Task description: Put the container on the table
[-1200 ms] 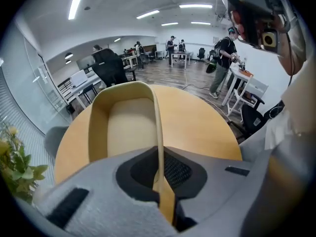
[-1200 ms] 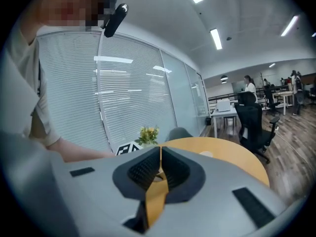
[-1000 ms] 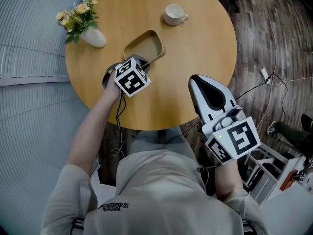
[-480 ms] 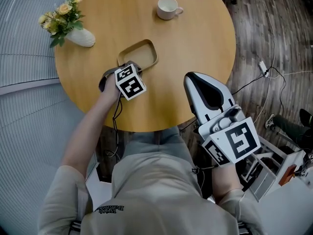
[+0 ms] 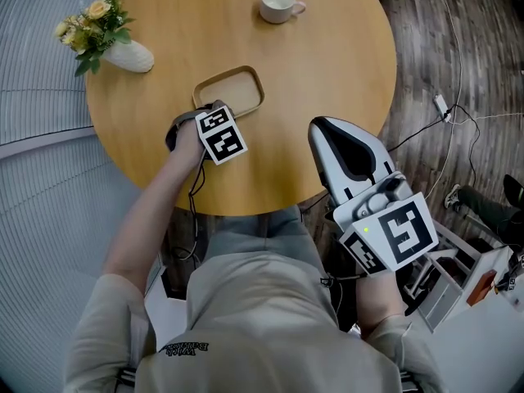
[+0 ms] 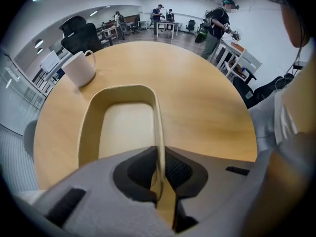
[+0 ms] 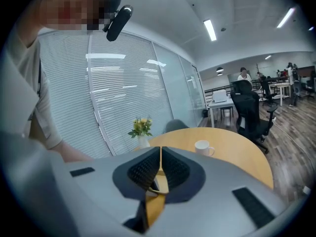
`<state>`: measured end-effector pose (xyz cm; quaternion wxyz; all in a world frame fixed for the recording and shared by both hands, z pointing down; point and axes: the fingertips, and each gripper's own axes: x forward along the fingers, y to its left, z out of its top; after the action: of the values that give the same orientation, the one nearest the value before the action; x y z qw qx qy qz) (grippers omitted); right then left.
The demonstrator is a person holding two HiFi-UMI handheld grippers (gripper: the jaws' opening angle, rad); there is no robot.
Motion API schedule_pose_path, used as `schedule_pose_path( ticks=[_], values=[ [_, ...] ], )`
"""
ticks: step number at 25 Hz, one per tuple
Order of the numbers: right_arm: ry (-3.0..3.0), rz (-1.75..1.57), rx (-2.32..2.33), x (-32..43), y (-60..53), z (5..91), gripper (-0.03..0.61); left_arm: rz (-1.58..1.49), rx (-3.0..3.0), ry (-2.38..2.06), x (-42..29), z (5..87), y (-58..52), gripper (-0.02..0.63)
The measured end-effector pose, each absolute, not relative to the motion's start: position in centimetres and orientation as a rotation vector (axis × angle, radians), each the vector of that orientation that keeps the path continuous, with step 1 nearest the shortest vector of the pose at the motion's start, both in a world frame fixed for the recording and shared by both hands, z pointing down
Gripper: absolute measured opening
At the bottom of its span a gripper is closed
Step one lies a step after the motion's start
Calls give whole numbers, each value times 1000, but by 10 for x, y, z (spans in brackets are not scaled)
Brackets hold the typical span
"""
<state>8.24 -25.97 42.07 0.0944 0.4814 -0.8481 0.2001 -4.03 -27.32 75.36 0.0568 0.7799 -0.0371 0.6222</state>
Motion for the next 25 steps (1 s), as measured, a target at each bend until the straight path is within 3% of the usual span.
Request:
schedule_pose_path(
  ticks=[13,25],
  values=[
    [-2507,577,1432,97,-247,419,32,1801,2392,-199,-37,724,-265,28],
    [-2546,467,1469,104,-239,374,31,1629,2581,-530,-30,590,-283,26]
  ],
)
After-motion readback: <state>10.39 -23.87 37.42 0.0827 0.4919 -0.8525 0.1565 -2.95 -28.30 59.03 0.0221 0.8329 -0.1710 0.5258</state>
